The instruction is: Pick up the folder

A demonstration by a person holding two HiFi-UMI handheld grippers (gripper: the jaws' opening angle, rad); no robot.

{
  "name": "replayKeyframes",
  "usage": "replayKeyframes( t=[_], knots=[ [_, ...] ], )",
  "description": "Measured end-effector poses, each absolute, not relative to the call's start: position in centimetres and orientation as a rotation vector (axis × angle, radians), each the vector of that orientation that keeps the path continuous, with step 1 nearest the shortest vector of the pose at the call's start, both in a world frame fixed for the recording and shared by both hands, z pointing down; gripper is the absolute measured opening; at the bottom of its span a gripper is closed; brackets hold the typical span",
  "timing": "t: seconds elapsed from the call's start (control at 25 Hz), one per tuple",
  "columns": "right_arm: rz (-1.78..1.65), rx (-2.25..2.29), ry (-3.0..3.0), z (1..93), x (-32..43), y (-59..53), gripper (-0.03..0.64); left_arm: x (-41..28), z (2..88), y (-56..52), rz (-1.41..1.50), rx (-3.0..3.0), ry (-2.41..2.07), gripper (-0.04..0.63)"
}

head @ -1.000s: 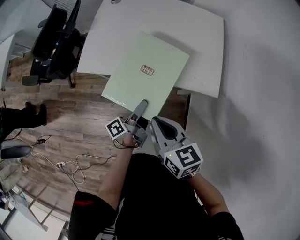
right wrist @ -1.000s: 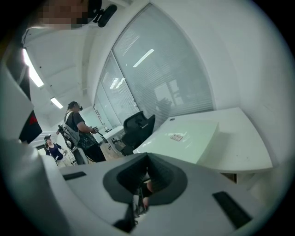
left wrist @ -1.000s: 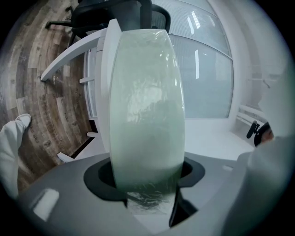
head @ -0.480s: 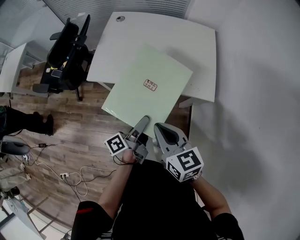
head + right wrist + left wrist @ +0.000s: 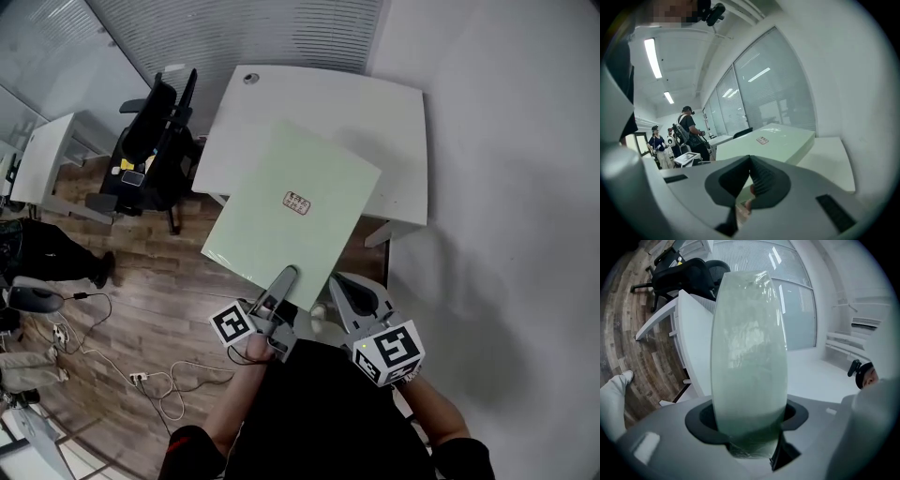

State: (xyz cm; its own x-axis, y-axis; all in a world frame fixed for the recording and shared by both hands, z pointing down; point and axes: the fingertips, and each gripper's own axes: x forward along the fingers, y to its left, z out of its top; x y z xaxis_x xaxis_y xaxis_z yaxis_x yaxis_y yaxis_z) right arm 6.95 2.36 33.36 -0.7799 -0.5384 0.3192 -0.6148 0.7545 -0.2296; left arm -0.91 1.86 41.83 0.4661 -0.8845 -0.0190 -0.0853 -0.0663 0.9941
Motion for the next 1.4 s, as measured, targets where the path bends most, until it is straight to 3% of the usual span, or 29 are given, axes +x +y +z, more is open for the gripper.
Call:
replayKeyframes(
  t=[1.04, 1.4],
  knots=[
    [0.497, 1.147, -2.889, 27.4, 12.7, 7.2, -0.002, 0.9, 34.1, 8.5, -0.858, 1.596, -0.946, 0.276],
    [0.416, 1.127, -2.923, 26.3, 11.2, 7.5, -0.002, 1.4, 34.0, 8.9, -0.854, 1.592, -0.930, 0.276]
  ],
)
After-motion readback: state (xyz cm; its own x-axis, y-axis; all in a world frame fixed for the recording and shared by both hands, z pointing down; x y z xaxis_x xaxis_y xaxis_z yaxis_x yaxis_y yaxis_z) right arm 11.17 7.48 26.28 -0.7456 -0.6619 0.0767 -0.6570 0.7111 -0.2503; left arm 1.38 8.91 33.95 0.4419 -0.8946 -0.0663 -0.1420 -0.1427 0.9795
